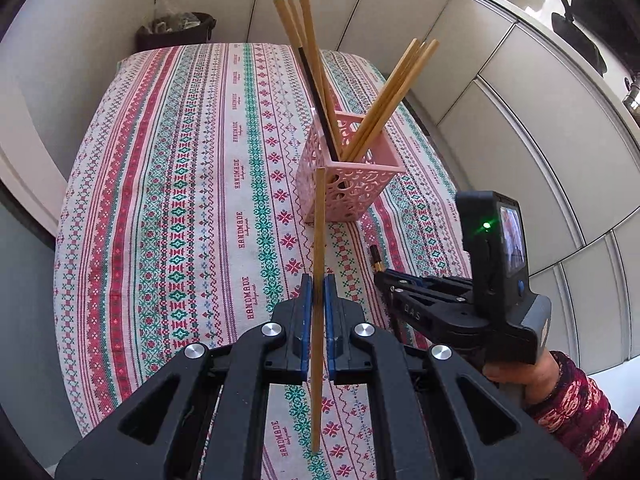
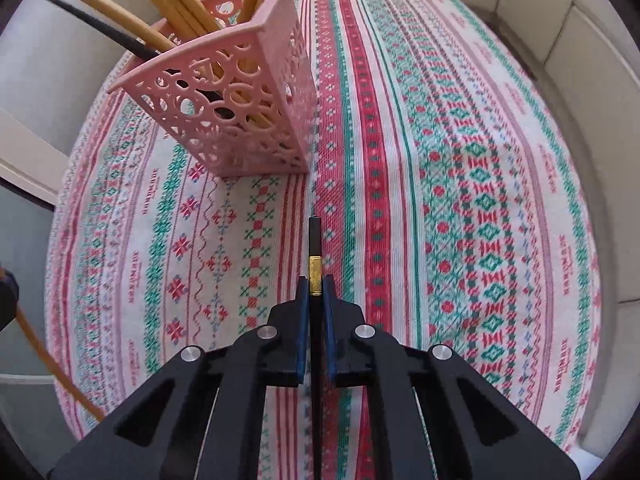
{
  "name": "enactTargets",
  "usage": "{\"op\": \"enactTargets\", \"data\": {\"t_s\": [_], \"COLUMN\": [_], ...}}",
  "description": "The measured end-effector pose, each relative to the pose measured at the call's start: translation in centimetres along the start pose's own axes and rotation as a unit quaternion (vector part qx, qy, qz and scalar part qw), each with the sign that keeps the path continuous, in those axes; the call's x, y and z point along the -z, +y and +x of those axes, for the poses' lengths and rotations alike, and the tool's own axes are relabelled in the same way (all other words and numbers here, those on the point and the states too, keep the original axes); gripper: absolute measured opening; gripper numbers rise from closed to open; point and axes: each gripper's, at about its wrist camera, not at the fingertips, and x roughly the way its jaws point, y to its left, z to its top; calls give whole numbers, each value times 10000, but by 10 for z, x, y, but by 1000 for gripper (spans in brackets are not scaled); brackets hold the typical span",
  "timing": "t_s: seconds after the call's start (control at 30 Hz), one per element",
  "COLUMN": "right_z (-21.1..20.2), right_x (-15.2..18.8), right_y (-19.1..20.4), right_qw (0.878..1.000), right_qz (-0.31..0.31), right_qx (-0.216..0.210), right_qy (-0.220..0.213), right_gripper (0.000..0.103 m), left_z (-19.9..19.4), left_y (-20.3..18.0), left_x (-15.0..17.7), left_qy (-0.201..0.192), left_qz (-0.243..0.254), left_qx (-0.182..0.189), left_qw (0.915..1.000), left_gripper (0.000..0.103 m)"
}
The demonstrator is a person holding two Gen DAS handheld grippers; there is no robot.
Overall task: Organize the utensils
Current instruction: 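Lift both held chopsticks upright and carry them above the pink holder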
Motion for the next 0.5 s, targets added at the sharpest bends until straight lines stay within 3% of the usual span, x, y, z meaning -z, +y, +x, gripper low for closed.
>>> {"op": "enactTargets", "data": {"t_s": [0.23,0.37,0.5], "right_z": [-94,-151,-167], "right_x": [43,78,104], "right_y": [-2,2,8], "right_qw": [9861,9559,9385], "right_qz": [-592,-856,-1021], "right_qx": [-252,-456,-242], "right_qy": [-1534,-2773,-3290], "right_gripper": [7,7,7], "left_z": [-27,-41,-48], "left_y": [-24,-47,-61], "left_x": [2,9,17], "left_qy": [-354,-541,-694], "left_qz": [206,415,490], "left_qx": [134,173,104], "left_qw": [9991,9975,9963], "left_gripper": [5,5,5]}}
